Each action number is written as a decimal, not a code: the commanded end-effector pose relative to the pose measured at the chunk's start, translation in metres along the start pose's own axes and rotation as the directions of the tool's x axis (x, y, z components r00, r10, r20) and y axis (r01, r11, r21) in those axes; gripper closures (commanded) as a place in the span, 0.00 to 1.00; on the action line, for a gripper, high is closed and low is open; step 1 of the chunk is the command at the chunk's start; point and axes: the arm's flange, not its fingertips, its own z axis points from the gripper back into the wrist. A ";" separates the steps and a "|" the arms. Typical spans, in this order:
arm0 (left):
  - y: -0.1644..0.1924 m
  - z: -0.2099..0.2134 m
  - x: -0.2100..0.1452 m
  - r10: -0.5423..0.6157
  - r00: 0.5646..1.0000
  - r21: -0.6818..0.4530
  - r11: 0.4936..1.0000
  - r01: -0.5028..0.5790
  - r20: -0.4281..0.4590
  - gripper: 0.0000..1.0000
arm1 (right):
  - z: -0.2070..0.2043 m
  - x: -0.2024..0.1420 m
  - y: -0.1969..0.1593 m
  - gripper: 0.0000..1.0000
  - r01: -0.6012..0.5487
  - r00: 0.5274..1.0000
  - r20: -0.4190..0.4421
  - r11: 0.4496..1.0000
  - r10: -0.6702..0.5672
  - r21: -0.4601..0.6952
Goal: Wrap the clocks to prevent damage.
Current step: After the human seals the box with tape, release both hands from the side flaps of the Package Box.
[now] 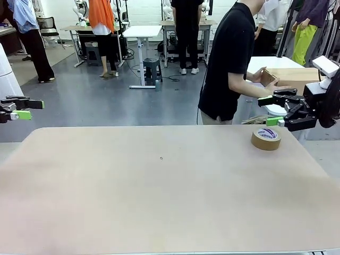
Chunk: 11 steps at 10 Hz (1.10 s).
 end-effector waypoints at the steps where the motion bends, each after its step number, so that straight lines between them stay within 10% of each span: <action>1: -0.006 0.000 0.003 -0.017 1.000 -0.001 1.000 0.017 0.007 0.00 | 0.000 0.000 0.005 0.00 0.000 1.000 0.005 1.000 0.000 0.007; 11: -0.006 0.000 0.003 -0.017 1.000 -0.001 1.000 0.017 0.007 0.00 | 0.000 0.000 0.005 0.00 0.000 1.000 0.005 1.000 0.000 0.007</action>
